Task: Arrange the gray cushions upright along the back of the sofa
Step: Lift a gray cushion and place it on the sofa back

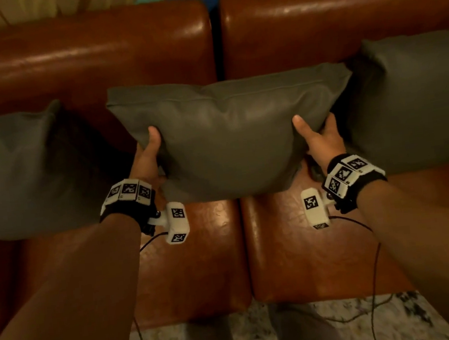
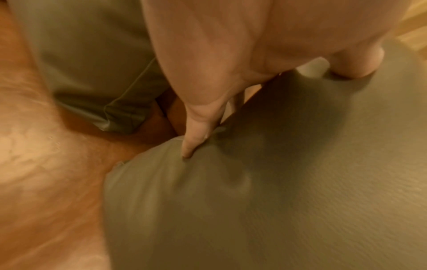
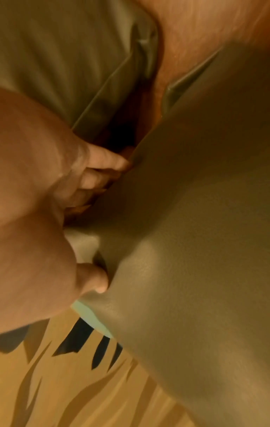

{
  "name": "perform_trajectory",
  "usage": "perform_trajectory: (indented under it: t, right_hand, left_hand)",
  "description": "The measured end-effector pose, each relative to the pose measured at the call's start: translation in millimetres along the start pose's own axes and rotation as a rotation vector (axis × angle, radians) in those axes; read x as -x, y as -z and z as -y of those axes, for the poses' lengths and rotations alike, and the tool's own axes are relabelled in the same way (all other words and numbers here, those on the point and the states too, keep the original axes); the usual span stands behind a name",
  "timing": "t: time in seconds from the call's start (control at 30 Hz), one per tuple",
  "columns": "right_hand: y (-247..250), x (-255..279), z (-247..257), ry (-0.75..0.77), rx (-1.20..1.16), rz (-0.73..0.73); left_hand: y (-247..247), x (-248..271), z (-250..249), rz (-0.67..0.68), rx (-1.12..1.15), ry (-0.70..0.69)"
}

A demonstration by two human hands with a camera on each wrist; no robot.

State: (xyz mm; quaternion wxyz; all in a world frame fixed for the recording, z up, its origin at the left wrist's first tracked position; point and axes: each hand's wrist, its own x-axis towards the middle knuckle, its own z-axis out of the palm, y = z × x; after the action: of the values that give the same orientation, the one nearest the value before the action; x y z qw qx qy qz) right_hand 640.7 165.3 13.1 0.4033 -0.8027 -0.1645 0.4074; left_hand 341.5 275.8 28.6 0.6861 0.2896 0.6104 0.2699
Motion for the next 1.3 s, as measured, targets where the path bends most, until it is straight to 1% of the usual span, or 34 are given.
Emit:
perform_trajectory:
  t: [0.07,0.13,0.17,0.2,0.23,0.27,0.3,0.33,0.37,0.4,0.47,0.5,0.53,0.57,0.6,0.67,0.7,0.73,0.77,0.8,0.83,0.87,0.93,0.97,1.0,1.07,1.13,1.2,1.3]
  right_hand:
    - [1.9,-1.5,-3.9,-0.004,-0.018,0.014]
    - [5.7,-4.0,-6.8,-0.012,-0.061,0.044]
    - [8.9,-4.0,-9.4,-0.013,-0.097,0.058]
    - [12.8,-3.9,-13.6,-0.020,-0.144,0.057]
    - [17.8,-2.1,-17.5,-0.035,-0.199,0.045]
    - [23.7,-1.0,-24.5,-0.062,-0.238,0.018]
    - [30.7,1.5,-33.1,-0.095,-0.261,-0.007]
    - [40.0,2.7,-45.4,-0.133,-0.276,-0.034]
    - [50.7,3.5,-60.0,-0.168,-0.280,-0.055]
    - [61.8,3.6,-75.6,-0.196,-0.262,-0.064]
    - [90.9,1.2,-103.4,-0.244,-0.164,-0.064]
    - [108.3,-1.6,-114.6,-0.271,-0.109,-0.058]
    - [128.3,-6.6,-123.6,-0.301,-0.047,-0.056]
    - [148.7,-11.3,-129.1,-0.331,0.005,-0.068]
    - [170.3,-18.3,-134.4,-0.353,0.044,-0.092]
    - [212.4,-33.6,-136.1,-0.352,0.147,-0.168]
    - [231.3,-41.3,-130.8,-0.326,0.194,-0.233]
    - [248.4,-48.0,-121.1,-0.287,0.212,-0.328]
    - [265.2,-54.8,-110.8,-0.239,0.179,-0.423]
    - [281.1,-63.3,-101.4,-0.183,0.129,-0.493]
    - [294.1,-72.7,-93.0,-0.139,0.094,-0.525]
    - [305.3,-81.1,-85.3,-0.116,0.064,-0.524]
    - [322.5,-97.0,-80.2,-0.087,-0.005,-0.490]
    - [329.2,-102.7,-80.7,-0.080,-0.042,-0.480]
    - [335.7,-106.5,-82.4,-0.075,-0.070,-0.475]
    - [347.8,-114.5,-87.8,-0.063,-0.128,-0.492]
    - [358.5,-120.5,-93.9,-0.078,-0.179,-0.518]
    - [365.1,-125.5,-100.0,-0.082,-0.202,-0.506]
    - [363.7,-134.6,-100.7,-0.074,-0.224,-0.402]
  left_hand:
    - [-0.9,-3.4,2.2,0.008,0.018,-0.033]
    - [9.4,-10.5,6.9,-0.011,-0.004,-0.053]
    - [12.0,-10.7,10.1,-0.010,0.022,-0.058]
    - [20.9,-14.6,20.3,-0.037,0.077,-0.050]
    - [23.8,-13.4,29.1,-0.088,0.127,-0.066]
    - [30.0,-9.9,41.9,-0.196,0.104,-0.089]
    - [32.5,-2.4,52.4,-0.308,0.004,-0.091]
    - [33.2,5.7,66.1,-0.403,-0.144,-0.049]
    - [32.2,14.1,81.2,-0.428,-0.285,0.025]
    - [28.7,20.3,100.3,-0.379,-0.404,0.128]
    - [6.4,25.6,138.0,-0.160,-0.609,0.311]
    - [-14.6,30.0,153.7,-0.040,-0.712,0.361]
    - [-37.9,31.5,165.1,0.078,-0.818,0.354]
    - [-67.3,35.8,172.5,0.190,-0.904,0.297]
    - [-95.4,35.3,174.7,0.261,-0.950,0.235]
    - [-161.6,37.4,163.2,0.339,-0.915,0.126]
    - [-193.5,37.3,153.7,0.361,-0.855,0.082]
    - [-223.2,35.2,143.7,0.355,-0.775,0.043]
    - [-253.3,35.2,130.3,0.337,-0.688,0.019]
    - [-282.0,37.1,116.8,0.314,-0.579,0.009]
    - [-305.2,34.9,108.0,0.278,-0.468,0.022]
    - [-329.0,36.4,98.7,0.236,-0.351,0.075]
    - [-365.3,37.5,87.3,0.197,-0.182,0.247]
    - [-382.5,39.5,84.9,0.211,-0.136,0.306]
    - [-399.7,42.0,84.8,0.229,-0.115,0.337]
    - [-433.0,39.2,90.1,0.256,-0.106,0.340]
    - [-457.6,37.7,91.6,0.270,-0.137,0.301]
    - [-467.8,32.6,88.9,0.267,-0.194,0.286]
    - [-464.2,26.2,85.7,0.224,-0.216,0.297]
